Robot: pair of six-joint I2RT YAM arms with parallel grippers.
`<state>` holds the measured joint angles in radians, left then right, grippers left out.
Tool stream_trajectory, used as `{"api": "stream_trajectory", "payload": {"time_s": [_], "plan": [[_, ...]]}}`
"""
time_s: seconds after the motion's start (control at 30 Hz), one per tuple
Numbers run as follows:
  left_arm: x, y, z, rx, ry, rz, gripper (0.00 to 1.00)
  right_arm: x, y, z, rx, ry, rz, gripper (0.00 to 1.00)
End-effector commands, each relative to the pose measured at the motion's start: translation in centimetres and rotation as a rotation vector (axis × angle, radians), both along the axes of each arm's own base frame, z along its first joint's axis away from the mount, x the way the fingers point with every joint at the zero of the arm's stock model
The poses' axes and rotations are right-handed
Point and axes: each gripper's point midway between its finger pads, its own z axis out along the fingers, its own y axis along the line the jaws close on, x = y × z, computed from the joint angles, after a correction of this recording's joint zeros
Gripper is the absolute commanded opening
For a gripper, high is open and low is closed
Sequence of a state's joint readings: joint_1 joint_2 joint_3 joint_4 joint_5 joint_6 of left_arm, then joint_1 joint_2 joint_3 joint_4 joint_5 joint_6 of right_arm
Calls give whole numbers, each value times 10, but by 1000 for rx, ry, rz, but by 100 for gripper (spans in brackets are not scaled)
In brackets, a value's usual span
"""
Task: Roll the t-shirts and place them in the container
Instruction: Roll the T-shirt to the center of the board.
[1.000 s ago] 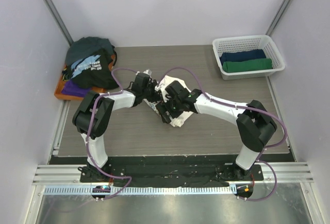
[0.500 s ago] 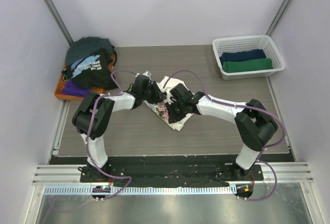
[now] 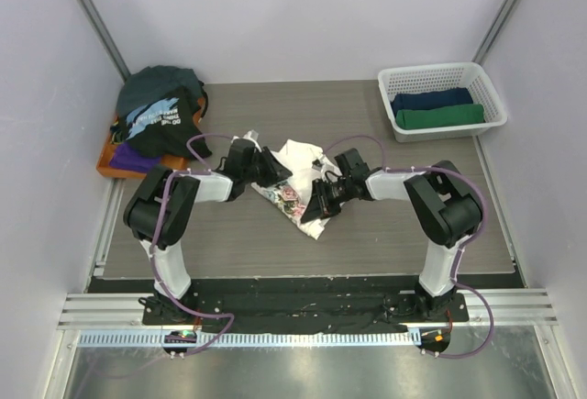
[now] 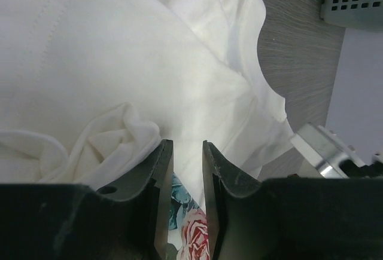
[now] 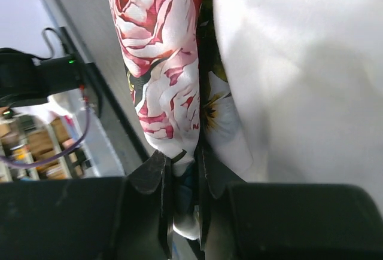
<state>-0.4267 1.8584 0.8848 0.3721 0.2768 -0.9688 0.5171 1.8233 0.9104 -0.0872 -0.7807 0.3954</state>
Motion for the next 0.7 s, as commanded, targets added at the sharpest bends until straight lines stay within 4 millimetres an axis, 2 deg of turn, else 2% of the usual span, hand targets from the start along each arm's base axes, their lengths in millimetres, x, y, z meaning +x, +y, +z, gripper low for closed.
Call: {"api": "stream_trajectory", "payload": {"time_s": [0.0, 0.03, 0.07, 0.13, 0.17, 0.2, 0.27, 0.33, 0.37, 0.4, 0.43, 0.47, 0.5, 0.57, 0.6, 0.67], "plan": [[22, 25, 5, 15, -61, 66, 31, -32, -1, -23, 17, 221, 21, 11], [31, 27, 19, -3, -84, 59, 31, -33, -1, -26, 12, 229, 21, 11], [31, 29, 22, 10, -72, 51, 31, -34, -2, -29, 8, 236, 20, 12], [38, 33, 50, 20, -119, 50, 32, -34, -3, -30, 10, 236, 15, 13], [38, 39, 53, 57, -128, 54, 32, -33, -3, -30, 10, 236, 12, 13], [33, 42, 65, 70, -135, 55, 33, -33, -2, -29, 11, 235, 11, 13], [26, 53, 68, 110, -133, 85, 36, -31, -2, -28, 9, 229, 6, 13], [12, 69, 79, 143, -132, 139, 48, -30, -2, -29, 5, 226, 4, 13], [-2, 76, 64, 162, -106, 153, 51, -30, -2, -30, 0, 226, 0, 13], [-6, 84, 64, 167, -115, 192, 58, -29, -2, -30, -2, 223, -2, 13], [-11, 88, 81, 146, -161, 211, 61, -29, -3, -31, -7, 224, -4, 14], [-17, 91, 78, 143, -164, 221, 62, -29, -3, -31, -11, 219, -6, 14], [-31, 95, 66, 144, -142, 223, 63, -30, -3, -31, -12, 220, -4, 14], [-41, 99, 67, 111, -146, 248, 67, -29, -4, -30, -14, 214, -6, 14], [-53, 101, 49, 109, -108, 252, 72, -29, -4, -29, -13, 213, -4, 14], [-54, 102, 47, 75, -117, 277, 77, -29, -4, -29, -15, 208, 1, 14]]}}
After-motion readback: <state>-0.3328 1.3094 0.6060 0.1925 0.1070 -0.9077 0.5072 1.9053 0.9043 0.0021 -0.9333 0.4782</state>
